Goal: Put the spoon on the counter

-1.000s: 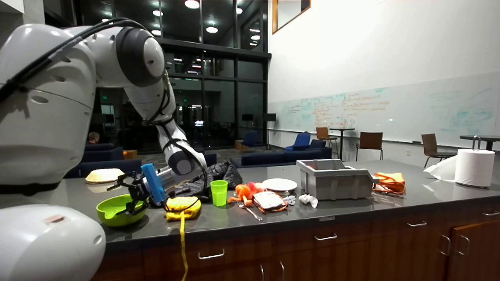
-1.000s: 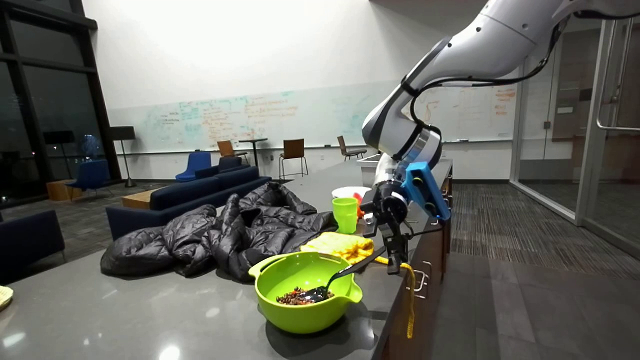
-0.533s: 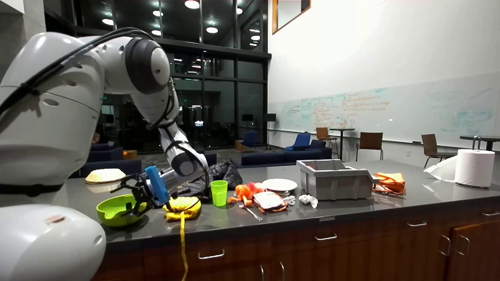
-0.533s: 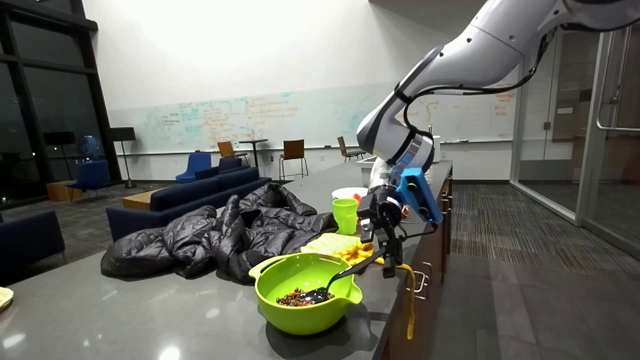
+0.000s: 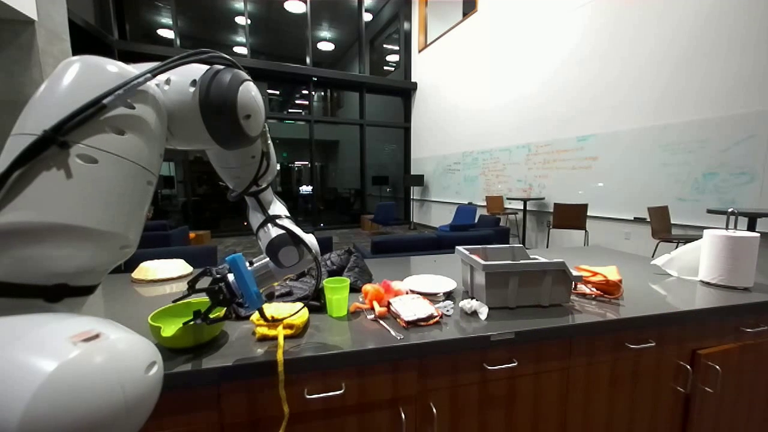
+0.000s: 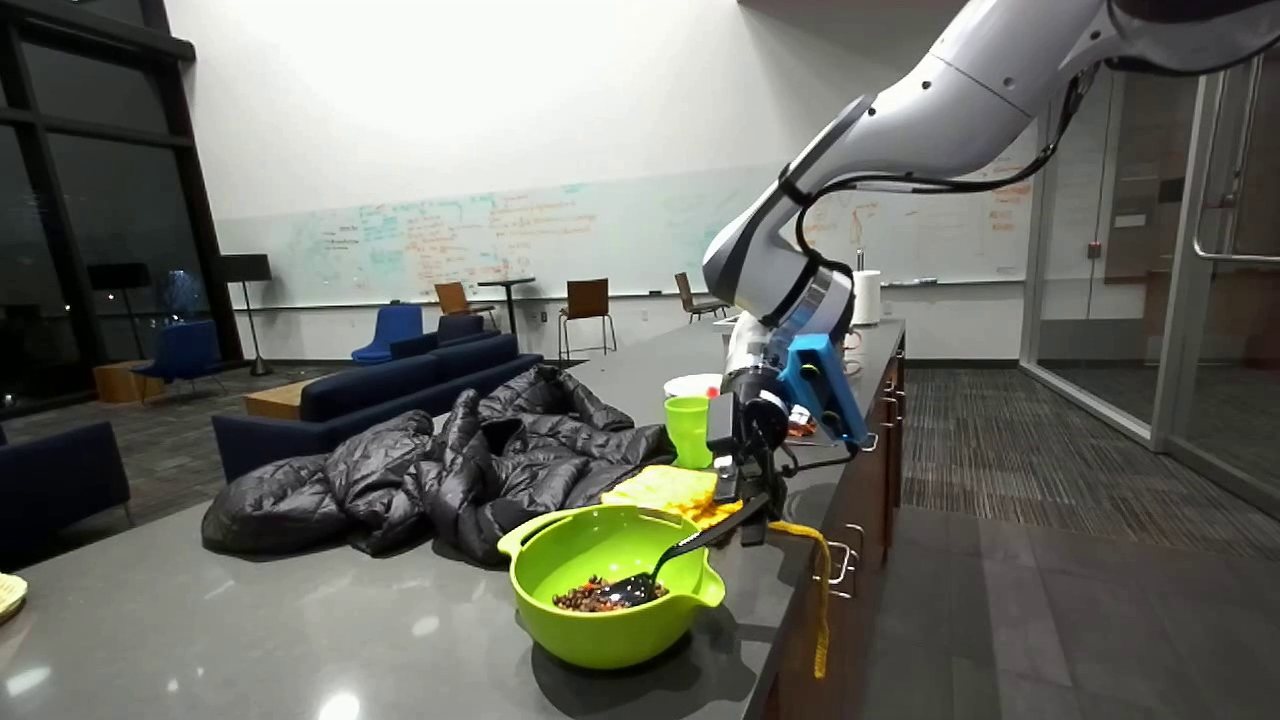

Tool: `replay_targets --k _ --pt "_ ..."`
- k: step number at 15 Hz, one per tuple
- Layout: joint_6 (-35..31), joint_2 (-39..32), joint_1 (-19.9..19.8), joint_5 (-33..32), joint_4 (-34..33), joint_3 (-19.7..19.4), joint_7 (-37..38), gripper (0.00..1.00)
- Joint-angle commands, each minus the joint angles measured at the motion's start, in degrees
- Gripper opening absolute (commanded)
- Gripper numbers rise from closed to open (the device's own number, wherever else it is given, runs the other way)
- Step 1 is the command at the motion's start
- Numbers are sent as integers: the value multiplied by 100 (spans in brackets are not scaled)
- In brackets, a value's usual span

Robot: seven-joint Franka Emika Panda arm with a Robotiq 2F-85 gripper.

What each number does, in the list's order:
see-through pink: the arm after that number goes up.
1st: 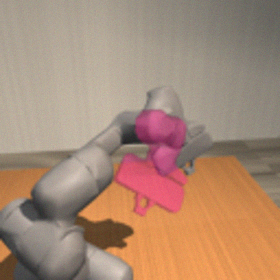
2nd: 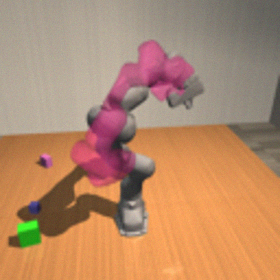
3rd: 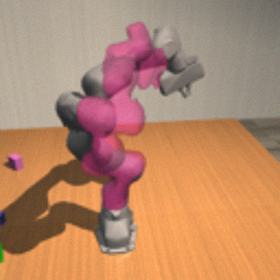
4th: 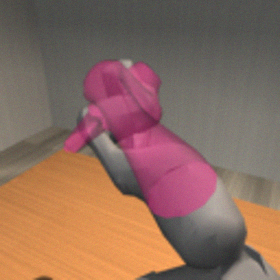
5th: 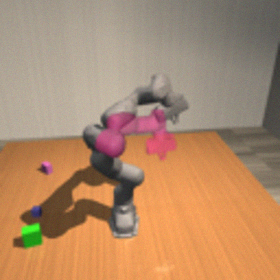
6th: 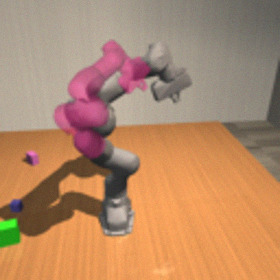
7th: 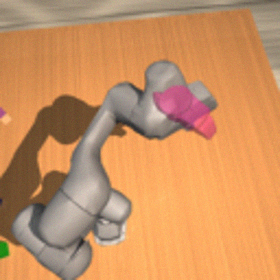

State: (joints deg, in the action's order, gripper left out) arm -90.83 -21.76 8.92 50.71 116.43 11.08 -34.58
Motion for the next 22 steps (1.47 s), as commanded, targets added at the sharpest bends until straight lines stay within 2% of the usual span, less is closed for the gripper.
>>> replay_targets --k 1,5,17,22 --pt "110 33 -23 -75 -119 -9 7 27" --pt "108 108 -53 -32 -132 -23 -8 0" --pt "78 211 -84 -14 -114 -45 -17 1" --pt "112 404 -223 -1 -180 -150 11 1"
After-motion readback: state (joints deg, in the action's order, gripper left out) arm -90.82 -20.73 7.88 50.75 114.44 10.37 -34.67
